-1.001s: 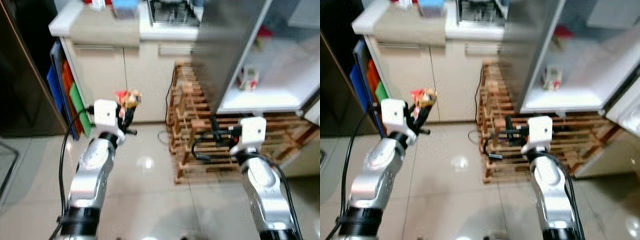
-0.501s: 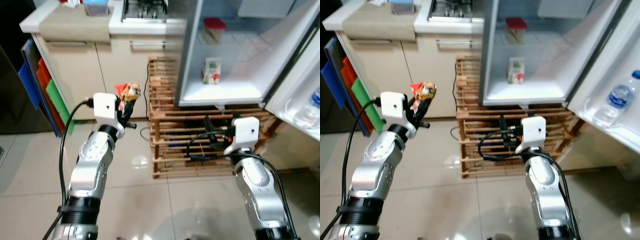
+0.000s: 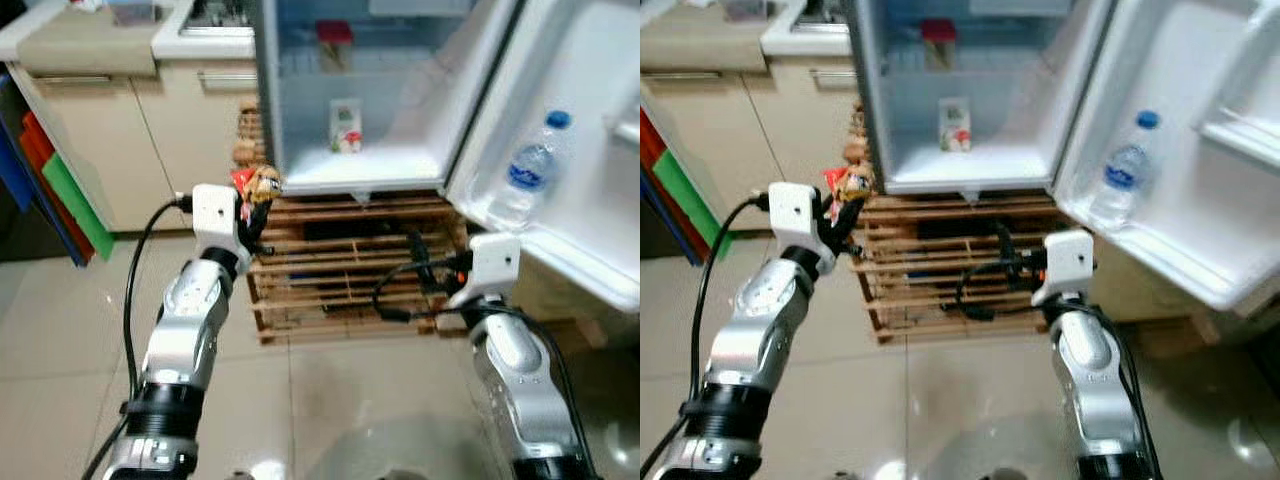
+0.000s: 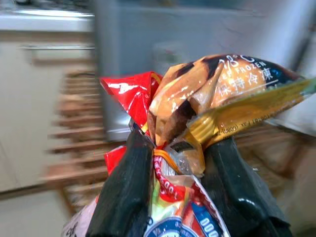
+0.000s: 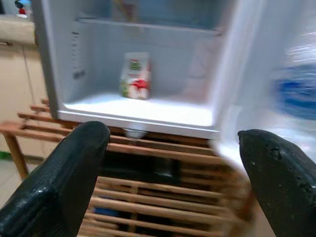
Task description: Restocking fridge
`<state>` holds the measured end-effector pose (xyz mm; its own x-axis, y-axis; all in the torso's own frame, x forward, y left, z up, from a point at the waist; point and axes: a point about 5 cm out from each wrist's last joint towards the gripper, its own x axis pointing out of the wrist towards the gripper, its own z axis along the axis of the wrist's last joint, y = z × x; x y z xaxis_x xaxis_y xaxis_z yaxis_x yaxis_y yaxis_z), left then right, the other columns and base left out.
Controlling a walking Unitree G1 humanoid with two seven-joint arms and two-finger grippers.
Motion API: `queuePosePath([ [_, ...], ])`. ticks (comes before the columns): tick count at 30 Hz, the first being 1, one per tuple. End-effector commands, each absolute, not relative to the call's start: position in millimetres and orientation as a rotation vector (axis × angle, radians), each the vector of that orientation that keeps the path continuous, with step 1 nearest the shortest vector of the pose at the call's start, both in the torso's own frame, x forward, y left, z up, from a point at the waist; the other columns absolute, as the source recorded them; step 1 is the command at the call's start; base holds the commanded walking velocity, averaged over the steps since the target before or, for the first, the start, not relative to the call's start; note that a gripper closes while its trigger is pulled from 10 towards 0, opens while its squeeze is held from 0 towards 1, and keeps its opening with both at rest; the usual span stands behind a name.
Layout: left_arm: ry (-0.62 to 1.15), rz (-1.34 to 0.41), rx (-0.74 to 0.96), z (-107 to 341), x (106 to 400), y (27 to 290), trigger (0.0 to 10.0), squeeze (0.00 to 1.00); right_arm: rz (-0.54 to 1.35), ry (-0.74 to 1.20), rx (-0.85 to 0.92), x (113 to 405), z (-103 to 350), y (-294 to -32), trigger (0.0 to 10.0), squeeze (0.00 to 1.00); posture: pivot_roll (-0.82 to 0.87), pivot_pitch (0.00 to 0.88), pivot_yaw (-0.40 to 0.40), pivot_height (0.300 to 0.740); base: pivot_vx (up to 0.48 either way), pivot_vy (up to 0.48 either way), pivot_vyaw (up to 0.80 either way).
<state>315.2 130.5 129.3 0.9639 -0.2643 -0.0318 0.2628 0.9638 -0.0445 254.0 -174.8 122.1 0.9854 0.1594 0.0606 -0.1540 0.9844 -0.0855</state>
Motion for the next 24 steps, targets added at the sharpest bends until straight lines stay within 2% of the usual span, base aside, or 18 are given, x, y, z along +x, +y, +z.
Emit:
queuePosePath([
  [1, 0.044, -0.263, -0.003, 131.2, 292.7, 153.1, 10.0, 0.0, 0.158, -0.053, -0.074, 230.2, 125.5, -185.1, 10.0, 0.0, -0.18, 0.008, 0.039, 0.74, 0.0, 0.0, 0.0],
  [2, 0.044, -0.263, -0.003, 131.2, 292.7, 153.1, 10.0, 0.0, 0.158, -0.053, -0.074, 230.2, 125.5, -185.1, 10.0, 0.0, -0.18, 0.008, 0.039, 0.74, 0.0, 0.0, 0.0],
  [3, 0.112, -0.277, -0.009, 116.4, 269.0, 160.7, 10.0, 0.0, 0.144, -0.004, -0.076, 212.5, 115.5, -192.9, 10.0, 0.0, -0.18, 0.015, 0.036, 0.74, 0.0, 0.0, 0.0],
  [6, 0.098, -0.292, -0.011, 118.1, 259.0, 156.1, 10.0, 0.0, 0.114, 0.021, -0.07, 207.6, 109.5, -196.2, 10.0, 0.0, -0.18, 0.021, 0.025, 0.74, 0.0, 0.0, 0.0],
  [10, 0.043, -0.298, 0.002, 125.5, 272.3, 147.8, 10.0, 0.0, 0.125, -0.008, -0.065, 219.7, 111.5, -191.7, 10.0, 0.0, -0.18, 0.0, 0.017, 0.74, 0.0, 0.0, 0.0],
  [12, 0.005, -0.274, -0.024, 137.1, 292.6, 142.0, 10.0, 0.0, 0.142, -0.031, -0.055, 235.5, 118.8, -186.6, 10.0, 0.0, -0.18, 0.0, 0.017, 0.74, 0.266, 0.0, 0.0],
  [16, -0.039, -0.277, -0.015, 154.3, 303.6, 140.7, 10.0, 0.0, 0.188, -0.06, -0.054, 240.5, 130.8, -181.5, 10.0, 0.0, -0.18, 0.0, 0.019, 0.74, 0.457, 0.0, 0.0],
  [24, -0.047, -0.303, -0.033, 156.9, 317.0, 127.6, 10.0, 0.0, 0.21, -0.048, -0.014, 251.4, 131.0, -181.2, 10.0, 0.0, -0.21, 0.0, 0.041, 0.74, 0.48, 0.0, 0.0],
])
